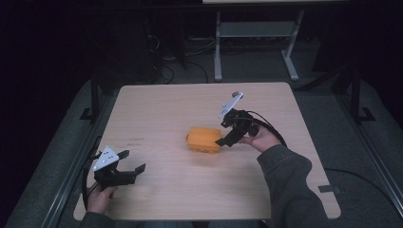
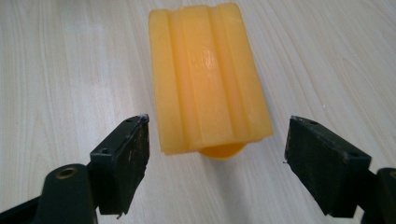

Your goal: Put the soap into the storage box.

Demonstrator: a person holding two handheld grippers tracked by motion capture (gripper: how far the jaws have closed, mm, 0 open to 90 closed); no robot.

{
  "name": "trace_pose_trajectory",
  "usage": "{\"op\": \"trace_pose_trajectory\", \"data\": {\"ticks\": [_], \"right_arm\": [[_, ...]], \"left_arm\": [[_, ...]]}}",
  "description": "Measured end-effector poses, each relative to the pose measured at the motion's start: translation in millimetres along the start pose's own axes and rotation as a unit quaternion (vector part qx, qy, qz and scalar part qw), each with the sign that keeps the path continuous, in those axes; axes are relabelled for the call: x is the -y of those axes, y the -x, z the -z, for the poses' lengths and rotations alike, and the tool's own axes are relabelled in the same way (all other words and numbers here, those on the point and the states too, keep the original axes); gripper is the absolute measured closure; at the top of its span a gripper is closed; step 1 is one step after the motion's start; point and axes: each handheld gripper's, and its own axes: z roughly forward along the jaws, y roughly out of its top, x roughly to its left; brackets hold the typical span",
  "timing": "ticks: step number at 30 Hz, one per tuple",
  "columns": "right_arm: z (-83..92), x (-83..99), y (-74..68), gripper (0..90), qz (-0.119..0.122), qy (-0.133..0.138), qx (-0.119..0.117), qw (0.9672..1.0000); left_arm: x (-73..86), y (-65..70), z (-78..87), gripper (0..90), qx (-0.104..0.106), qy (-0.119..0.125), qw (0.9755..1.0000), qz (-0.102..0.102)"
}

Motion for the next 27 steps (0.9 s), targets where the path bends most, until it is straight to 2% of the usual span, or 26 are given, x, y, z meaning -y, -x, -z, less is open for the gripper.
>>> {"op": "trace_pose_trajectory", "data": {"ticks": [16, 27], "right_arm": [[13.5, 7.9, -5.2, 21.5, -0.005, 0.004, 0.003, 1.0000], [14.4, 30.0, -5.7, 22.0, -0.020, -0.002, 0.007, 0.9998]], "left_arm": [[0.0, 0.6, -0.4, 14.1, 0.000, 0.001, 1.0000, 0.001], [0.0, 1.0, -0.6, 14.1, 0.000, -0.001, 1.0000, 0.001]]}}
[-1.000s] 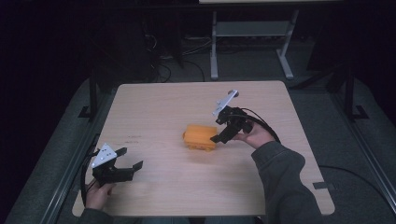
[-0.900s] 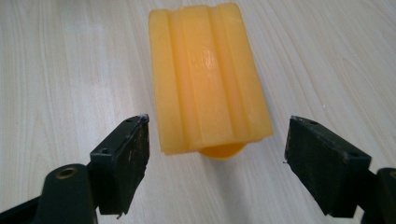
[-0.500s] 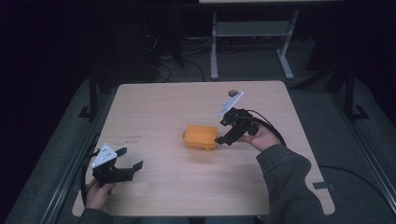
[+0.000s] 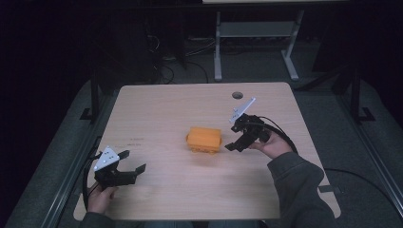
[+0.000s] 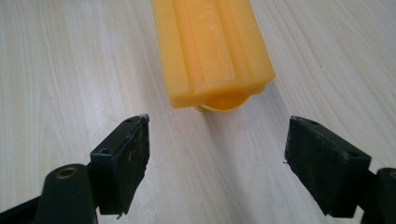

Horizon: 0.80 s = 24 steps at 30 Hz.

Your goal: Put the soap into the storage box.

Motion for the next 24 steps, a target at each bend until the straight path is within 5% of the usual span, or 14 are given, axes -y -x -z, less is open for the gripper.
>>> {"op": "trace_pose_trajectory", "data": {"ticks": [24], "right_arm": [[5.4, 42.5, -1.2, 22.0, -0.044, 0.008, 0.001, 0.9990]], "left_arm": [[0.0, 0.8, -1.1, 14.1, 0.000, -0.002, 1.0000, -0.002]]}}
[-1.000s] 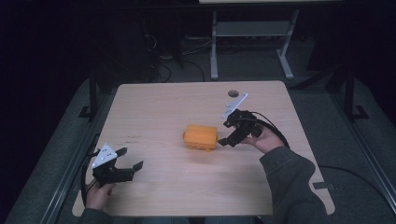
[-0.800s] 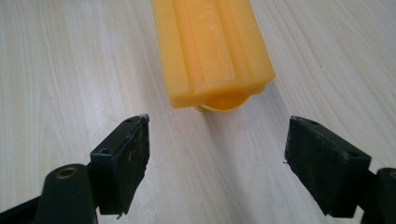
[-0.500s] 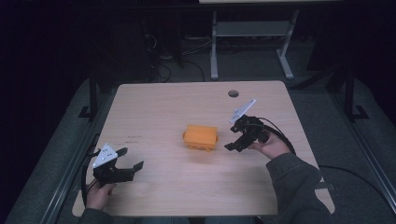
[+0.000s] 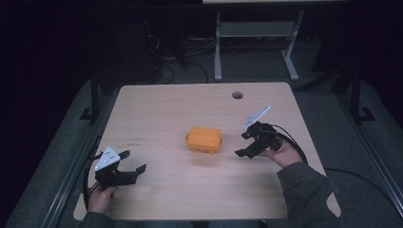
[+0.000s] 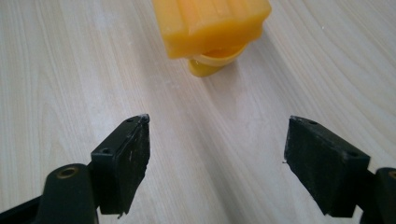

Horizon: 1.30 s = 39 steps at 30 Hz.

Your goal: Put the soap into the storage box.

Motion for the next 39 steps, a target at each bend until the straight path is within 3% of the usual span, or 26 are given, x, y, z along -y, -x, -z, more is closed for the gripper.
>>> {"op": "trace_pose_trajectory", "data": {"ticks": [25, 39], "right_arm": [[1.5, 32.6, -5.0, 21.3, -0.028, -0.005, -0.002, 0.9996], [7.2, 56.4, -11.1, 21.5, -0.049, 0.008, 0.003, 0.9988]], "left_arm": [[0.2, 0.7, -0.8, 14.1, 0.001, -0.003, 1.0000, 0.001], [0.6, 0.9, -2.8, 14.1, 0.001, -0.003, 1.0000, -0.001]]}}
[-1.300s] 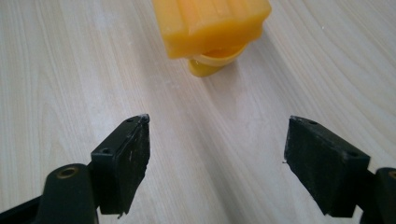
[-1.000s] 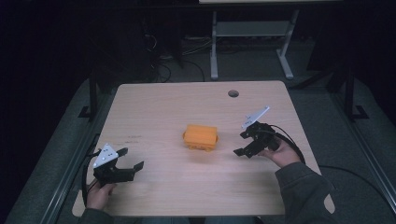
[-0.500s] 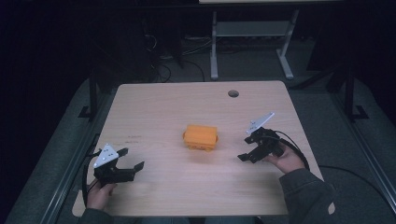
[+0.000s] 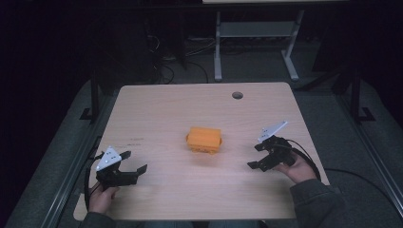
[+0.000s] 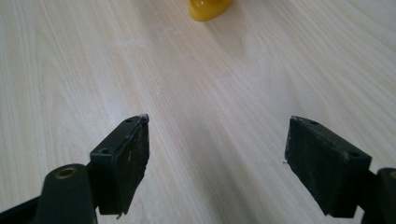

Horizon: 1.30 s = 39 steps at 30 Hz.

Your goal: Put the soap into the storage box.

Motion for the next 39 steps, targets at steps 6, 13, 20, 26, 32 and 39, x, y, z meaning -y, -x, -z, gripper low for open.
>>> {"op": "trace_pose_trajectory", "data": {"ticks": [6, 13, 20, 26, 32, 39], "right_arm": [[1.4, 10.0, -3.2, 21.4, -0.006, 0.000, 0.000, 1.0000], [3.9, 24.6, -7.8, 21.4, -0.009, 0.004, 0.006, 0.9999], [6.8, 43.1, -11.6, 21.4, -0.017, 0.014, 0.013, 0.9997], [9.7, 61.0, -17.2, 21.4, -0.027, 0.027, 0.017, 0.9991], [11.8, 75.8, -21.2, 21.0, -0.044, 0.037, 0.022, 0.9981], [15.5, 83.0, -32.0, 20.5, -0.046, 0.064, 0.034, 0.9963]], "left_arm": [[0.3, -0.3, -0.5, 14.1, 0.002, -0.002, 1.0000, 0.004], [0.4, 0.9, -1.3, 14.1, 0.004, -0.007, 1.0000, 0.002], [0.0, 1.7, -2.3, 14.1, 0.006, -0.016, 0.9998, -0.010], [1.0, 1.7, -3.3, 14.1, -0.001, -0.019, 0.9998, -0.007], [1.0, 0.5, -4.5, 14.1, 0.016, -0.029, 0.9995, 0.003], [0.1, 4.0, -7.2, 14.1, 0.019, -0.042, 0.9989, -0.008]]}}
